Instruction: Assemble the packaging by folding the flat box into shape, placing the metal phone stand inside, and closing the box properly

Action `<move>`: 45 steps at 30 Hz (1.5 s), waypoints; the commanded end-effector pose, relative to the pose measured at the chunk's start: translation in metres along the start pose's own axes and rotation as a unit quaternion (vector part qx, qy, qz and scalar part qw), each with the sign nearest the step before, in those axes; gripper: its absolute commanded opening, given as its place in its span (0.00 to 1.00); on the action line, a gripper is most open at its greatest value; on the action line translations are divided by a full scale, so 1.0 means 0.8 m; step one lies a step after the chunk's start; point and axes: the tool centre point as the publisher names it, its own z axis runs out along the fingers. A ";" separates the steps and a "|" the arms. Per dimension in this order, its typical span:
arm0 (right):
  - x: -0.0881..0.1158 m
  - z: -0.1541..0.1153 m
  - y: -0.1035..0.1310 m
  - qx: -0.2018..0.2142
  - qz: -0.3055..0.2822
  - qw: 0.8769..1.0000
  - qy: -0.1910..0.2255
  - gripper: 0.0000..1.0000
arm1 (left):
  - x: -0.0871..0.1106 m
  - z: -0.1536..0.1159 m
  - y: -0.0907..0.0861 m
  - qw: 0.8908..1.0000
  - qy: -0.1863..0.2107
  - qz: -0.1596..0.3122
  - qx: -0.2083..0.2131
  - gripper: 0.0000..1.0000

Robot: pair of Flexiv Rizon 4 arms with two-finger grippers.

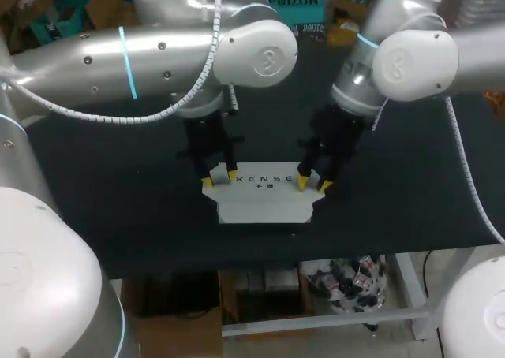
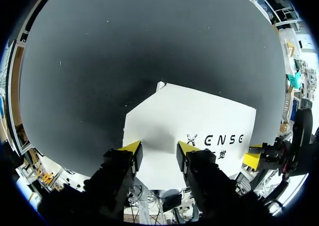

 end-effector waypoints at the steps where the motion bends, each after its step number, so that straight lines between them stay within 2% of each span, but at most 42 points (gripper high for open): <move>1: 0.002 0.000 0.001 0.000 0.000 1.000 -0.001 0.46 | -0.003 -0.001 0.009 1.000 0.002 0.001 0.020 0.49; 11: 0.002 0.002 0.001 -0.002 0.001 1.000 0.003 0.46 | -0.009 0.015 0.002 1.000 0.003 0.009 0.018 0.56; 25: 0.000 0.004 0.000 -0.031 0.006 0.999 0.033 0.47 | -0.012 0.025 0.008 0.999 0.022 0.021 0.030 0.57; 29: -0.001 0.003 0.000 -0.045 0.011 0.998 0.037 0.47 | -0.012 0.025 0.008 0.999 0.025 0.021 0.034 0.55; 36: -0.004 0.003 -0.001 -0.060 0.045 0.997 0.029 0.48 | -0.009 0.027 0.010 0.999 0.025 0.016 0.043 0.58; 45: -0.006 0.015 0.000 -0.074 0.068 0.994 0.044 0.47 | -0.005 0.029 0.015 0.998 0.027 0.020 0.051 0.62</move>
